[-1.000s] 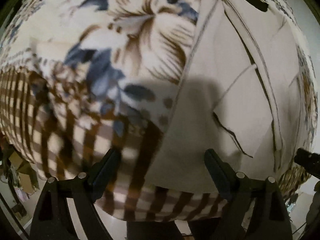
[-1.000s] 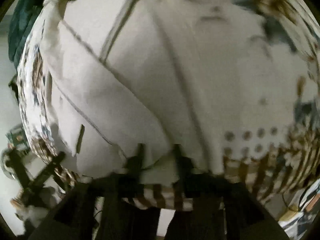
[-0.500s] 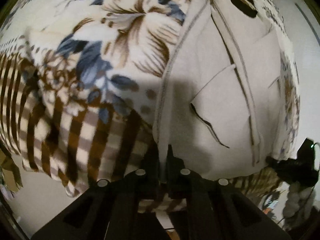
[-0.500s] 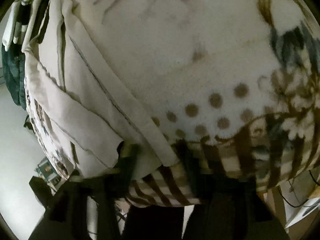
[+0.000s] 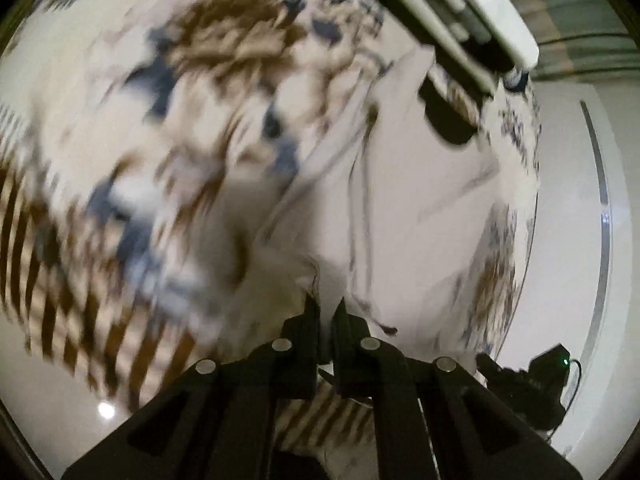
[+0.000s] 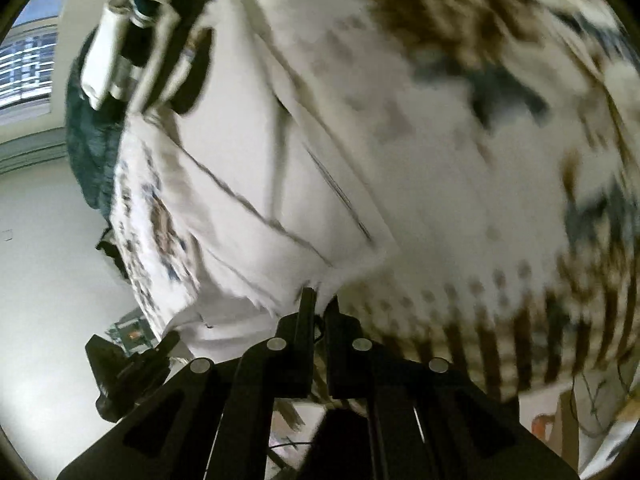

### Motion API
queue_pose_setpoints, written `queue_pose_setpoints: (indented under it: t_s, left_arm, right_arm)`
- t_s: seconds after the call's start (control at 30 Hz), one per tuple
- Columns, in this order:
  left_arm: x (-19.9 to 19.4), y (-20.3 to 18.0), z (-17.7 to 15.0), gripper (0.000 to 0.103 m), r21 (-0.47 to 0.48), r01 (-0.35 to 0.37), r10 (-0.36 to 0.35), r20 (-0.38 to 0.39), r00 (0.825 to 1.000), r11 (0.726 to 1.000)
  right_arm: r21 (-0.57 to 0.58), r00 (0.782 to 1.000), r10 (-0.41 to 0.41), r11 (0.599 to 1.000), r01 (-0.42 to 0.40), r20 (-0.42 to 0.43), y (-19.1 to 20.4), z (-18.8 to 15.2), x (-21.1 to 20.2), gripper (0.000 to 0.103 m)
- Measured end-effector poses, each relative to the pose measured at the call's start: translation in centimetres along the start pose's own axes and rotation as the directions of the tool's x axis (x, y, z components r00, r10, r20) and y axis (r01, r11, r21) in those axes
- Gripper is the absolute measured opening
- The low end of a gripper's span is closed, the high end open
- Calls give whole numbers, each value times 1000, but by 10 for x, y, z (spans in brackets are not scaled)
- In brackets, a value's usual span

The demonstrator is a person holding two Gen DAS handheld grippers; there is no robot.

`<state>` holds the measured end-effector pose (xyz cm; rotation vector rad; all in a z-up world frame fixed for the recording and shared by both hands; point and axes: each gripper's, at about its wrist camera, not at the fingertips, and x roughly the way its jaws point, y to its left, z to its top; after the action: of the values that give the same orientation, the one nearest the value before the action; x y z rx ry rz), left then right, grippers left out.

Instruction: Fold small clothes

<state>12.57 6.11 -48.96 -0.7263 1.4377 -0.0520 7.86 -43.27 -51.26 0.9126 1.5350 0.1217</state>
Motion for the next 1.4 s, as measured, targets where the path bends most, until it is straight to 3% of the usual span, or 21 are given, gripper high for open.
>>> queue_pose_setpoints:
  t_s: [0.17, 0.27, 0.3, 0.33, 0.37, 0.4, 0.6, 0.67, 0.7, 0.73, 0.77, 0.83, 0.87, 0.93, 1.0, 1.1, 1.17, 1.23, 1.27, 1.33, 1.4]
  left_arm:
    - [34, -15, 71, 7, -14, 56, -55, 52, 997, 998]
    - [47, -7, 97, 21, -65, 87, -84, 51, 995, 994]
    - [45, -3, 100, 26, -80, 100, -95, 64, 993, 992]
    - [41, -1, 102, 41, -82, 98, -91, 81, 993, 992]
    - [35, 3, 100, 54, -76, 104, -96, 107, 990, 992]
    - [31, 6, 96, 59, -66, 104, -96, 124, 988, 992]
    - [58, -14, 95, 62, 126, -43, 31, 96, 995, 991]
    - [69, -27, 97, 55, 197, -78, 58, 106, 993, 977]
    - [76, -35, 100, 43, 230, -90, 64, 118, 991, 969]
    - [80, -37, 103, 3, 243, -89, 62, 116, 991, 966]
    - [86, -40, 107, 2, 248, -91, 68, 101, 993, 964]
    - [91, -41, 115, 1, 246, -79, 52, 114, 992, 966]
    - [90, -41, 119, 1, 242, -74, 45, 121, 992, 968]
    - [93, -34, 126, 1, 220, -69, 46, 109, 993, 973]
    - [103, -23, 133, 3, 205, -83, 73, 59, 996, 975]
    - [100, -18, 140, 11, 181, -46, 50, -19, 999, 982]
    - [83, -28, 144, 21, 210, -91, 90, 13, 996, 974]
    - [64, -49, 151, 26, 248, -79, 64, 69, 996, 966]
    - [60, -62, 156, 36, 268, -72, 51, 85, 995, 961]
    - [62, -95, 169, 56, 318, -39, 6, 105, 994, 947]
    - [80, -123, 186, 60, 359, -61, 17, 124, 992, 931]
  right_arm:
    - [-31, 996, 17, 999, -14, 86, 32, 72, 11, 4]
    - [-10, 995, 18, 1000, -17, 96, 37, 107, 22, 8]
    - [-4, 995, 19, 1000, -19, 98, 38, 112, 24, 24]
    - [-5, 994, 31, 1000, -30, 107, 37, 114, 22, 34]
    - [-10, 991, 26, 1000, -25, 128, 35, 113, 16, 53]
    - [-11, 990, 12, 1000, -11, 143, 33, 112, 14, 60]
    - [-24, 990, -69, 997, 72, 120, 19, 112, 25, 60]
    - [-32, 990, -90, 995, 94, 111, 20, 121, 37, 60]
    - [-36, 991, -89, 995, 93, 105, 20, 125, 43, 60]
    - [-37, 991, -88, 995, 93, 102, 21, 128, 47, 60]
    - [-40, 992, -84, 995, 88, 99, 24, 131, 53, 60]
    - [-72, 991, -76, 994, 84, 111, 33, 135, 61, 28]
    - [-92, 988, -96, 990, 107, 123, 41, 135, 63, 6]
    - [-105, 982, -92, 988, 110, 164, 49, 135, 59, 6]
    - [-99, 972, -143, 982, 163, 189, 51, 137, 59, 6]
    - [-76, 974, -192, 977, 201, 119, 47, 144, 74, 9]
    - [-62, 972, -215, 973, 221, 99, 52, 149, 73, 15]
    - [-73, 964, -226, 969, 238, 142, 62, 151, 63, 26]
    - [-85, 959, -224, 967, 241, 175, 71, 153, 57, 31]
    - [-104, 955, -208, 967, 234, 211, 87, 160, 48, 31]
    - [-121, 961, -168, 973, 198, 222, 104, 175, 47, 37]
